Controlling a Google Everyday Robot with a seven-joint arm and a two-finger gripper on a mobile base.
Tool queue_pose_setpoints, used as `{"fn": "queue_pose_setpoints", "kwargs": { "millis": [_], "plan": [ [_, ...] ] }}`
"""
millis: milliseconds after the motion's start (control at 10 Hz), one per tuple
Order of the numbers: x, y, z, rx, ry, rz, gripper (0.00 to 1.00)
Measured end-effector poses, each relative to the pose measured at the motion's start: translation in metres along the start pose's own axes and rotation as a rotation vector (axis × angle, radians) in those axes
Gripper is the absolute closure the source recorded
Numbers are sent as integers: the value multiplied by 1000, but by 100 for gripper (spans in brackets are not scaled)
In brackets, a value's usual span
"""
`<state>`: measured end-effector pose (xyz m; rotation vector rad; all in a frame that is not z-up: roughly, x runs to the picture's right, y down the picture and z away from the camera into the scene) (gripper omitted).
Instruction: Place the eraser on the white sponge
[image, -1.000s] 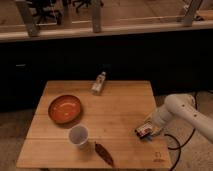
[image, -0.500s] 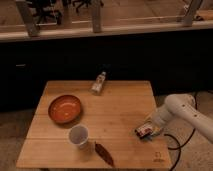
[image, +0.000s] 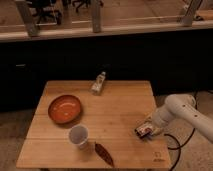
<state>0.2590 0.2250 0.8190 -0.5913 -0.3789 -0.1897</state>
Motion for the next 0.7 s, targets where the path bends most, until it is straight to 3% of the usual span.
{"fn": "queue_pose_setpoints", "kwargs": {
  "millis": [100, 300, 700],
  "plan": [
    [0, -2, 0, 7, -2, -2, 20],
    [0, -3, 6, 4, -51, -14, 20],
    [-1, -3, 6, 6, -58, -20, 20]
  ]
}}
